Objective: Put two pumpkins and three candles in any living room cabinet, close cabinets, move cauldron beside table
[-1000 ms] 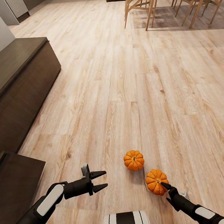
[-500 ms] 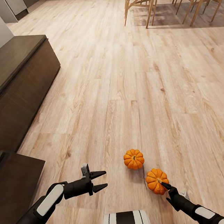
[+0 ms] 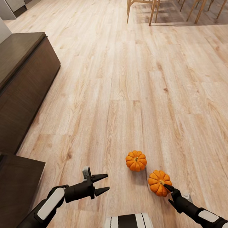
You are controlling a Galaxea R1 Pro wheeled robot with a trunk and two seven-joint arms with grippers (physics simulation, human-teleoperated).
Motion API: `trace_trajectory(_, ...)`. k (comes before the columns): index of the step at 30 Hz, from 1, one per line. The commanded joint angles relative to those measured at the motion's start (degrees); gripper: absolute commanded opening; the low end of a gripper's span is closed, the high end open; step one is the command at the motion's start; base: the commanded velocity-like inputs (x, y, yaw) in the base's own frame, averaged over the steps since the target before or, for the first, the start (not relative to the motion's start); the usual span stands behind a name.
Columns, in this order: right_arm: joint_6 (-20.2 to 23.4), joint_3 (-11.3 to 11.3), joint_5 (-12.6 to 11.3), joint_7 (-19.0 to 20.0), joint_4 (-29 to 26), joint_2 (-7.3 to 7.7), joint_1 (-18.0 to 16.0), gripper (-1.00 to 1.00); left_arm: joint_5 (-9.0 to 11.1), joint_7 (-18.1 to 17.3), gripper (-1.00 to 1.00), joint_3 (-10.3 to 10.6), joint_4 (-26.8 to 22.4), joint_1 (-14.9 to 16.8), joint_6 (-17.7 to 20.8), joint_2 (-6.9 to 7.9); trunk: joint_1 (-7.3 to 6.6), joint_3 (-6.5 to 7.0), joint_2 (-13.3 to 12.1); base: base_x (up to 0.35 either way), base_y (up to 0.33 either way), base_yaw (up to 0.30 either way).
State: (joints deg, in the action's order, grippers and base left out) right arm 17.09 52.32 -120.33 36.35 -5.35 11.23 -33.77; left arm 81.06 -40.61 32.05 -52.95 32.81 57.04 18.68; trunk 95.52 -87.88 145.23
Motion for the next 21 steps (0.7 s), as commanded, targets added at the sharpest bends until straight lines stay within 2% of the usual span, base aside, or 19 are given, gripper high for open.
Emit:
trace_trajectory(1,0.14,1.03,-0.35,-1.56,0.17,0.02,0.00,1.00,0.06,-0.26,1.00,0.16,0.04,0.06,0.09,0.04,0.00,-0.04,0.01,0.000,0.000,0.000)
trace_trajectory(21,0.32,1.46,-0.08,-1.29,-0.49,0.10,-0.24,1.00,0.08,-0.26,1.00,0.12,0.12,0.06,0.09,0.04,0.00,-0.04,0.01,0.000,0.000,0.000)
